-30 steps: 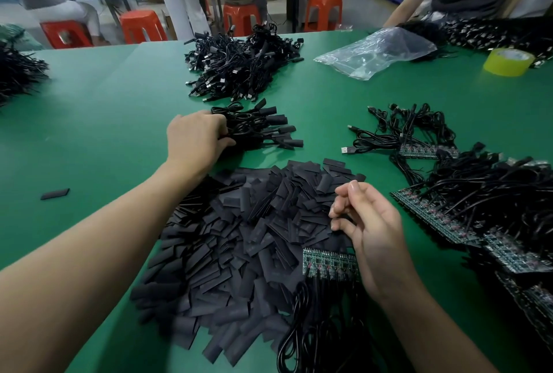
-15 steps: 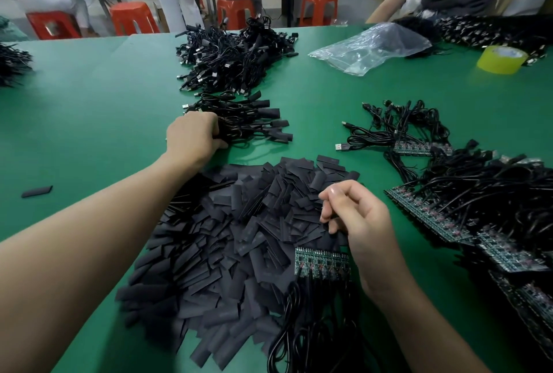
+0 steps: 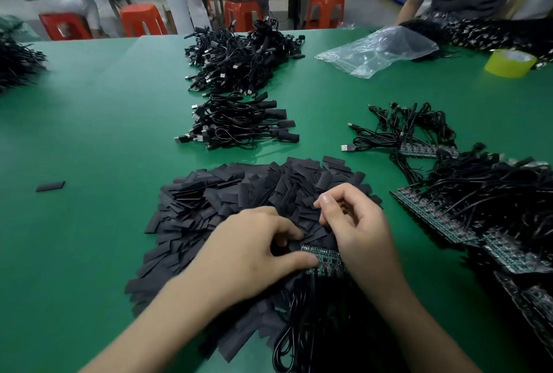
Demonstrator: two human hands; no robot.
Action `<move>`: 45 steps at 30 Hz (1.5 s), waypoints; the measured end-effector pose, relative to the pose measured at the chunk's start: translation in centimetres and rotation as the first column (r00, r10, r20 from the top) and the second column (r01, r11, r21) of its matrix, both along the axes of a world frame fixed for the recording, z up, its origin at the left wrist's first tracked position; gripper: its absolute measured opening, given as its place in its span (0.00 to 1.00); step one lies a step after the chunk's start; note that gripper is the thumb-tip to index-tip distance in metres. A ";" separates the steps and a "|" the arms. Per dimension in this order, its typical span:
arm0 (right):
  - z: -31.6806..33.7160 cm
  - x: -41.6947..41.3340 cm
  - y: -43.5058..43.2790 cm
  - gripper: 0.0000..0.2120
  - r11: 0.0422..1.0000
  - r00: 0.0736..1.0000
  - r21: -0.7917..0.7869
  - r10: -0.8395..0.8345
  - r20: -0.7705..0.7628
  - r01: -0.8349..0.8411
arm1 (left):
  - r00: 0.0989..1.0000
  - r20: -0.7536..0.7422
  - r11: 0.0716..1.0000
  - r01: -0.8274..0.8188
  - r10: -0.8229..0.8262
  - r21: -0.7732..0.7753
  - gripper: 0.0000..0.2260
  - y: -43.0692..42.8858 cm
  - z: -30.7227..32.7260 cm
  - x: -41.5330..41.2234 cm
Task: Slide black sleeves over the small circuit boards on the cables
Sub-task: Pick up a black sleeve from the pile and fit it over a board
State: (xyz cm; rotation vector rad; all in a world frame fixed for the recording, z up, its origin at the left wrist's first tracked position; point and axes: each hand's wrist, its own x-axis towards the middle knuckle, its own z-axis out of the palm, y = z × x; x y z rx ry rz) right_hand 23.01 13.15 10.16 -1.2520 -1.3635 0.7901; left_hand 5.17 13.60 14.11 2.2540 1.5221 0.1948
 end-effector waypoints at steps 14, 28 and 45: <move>0.6 2.0 0.1 0.13 0.902 0.894 -0.205 0.415 0.168 -0.380 | 0.610 0.727 0.915 0.005 0.317 -0.403 0.07 -1.2 -2.4 -0.6; 0.7 2.7 0.5 0.06 0.795 0.783 -0.250 0.598 0.170 -0.553 | 0.492 0.778 0.874 0.070 0.389 -0.481 0.05 -1.6 -2.5 -1.8; 1.4 3.2 0.2 0.05 0.894 0.859 -0.158 0.447 0.251 -0.419 | 0.226 0.864 0.863 0.141 0.449 -0.486 0.04 -1.8 -1.9 -2.0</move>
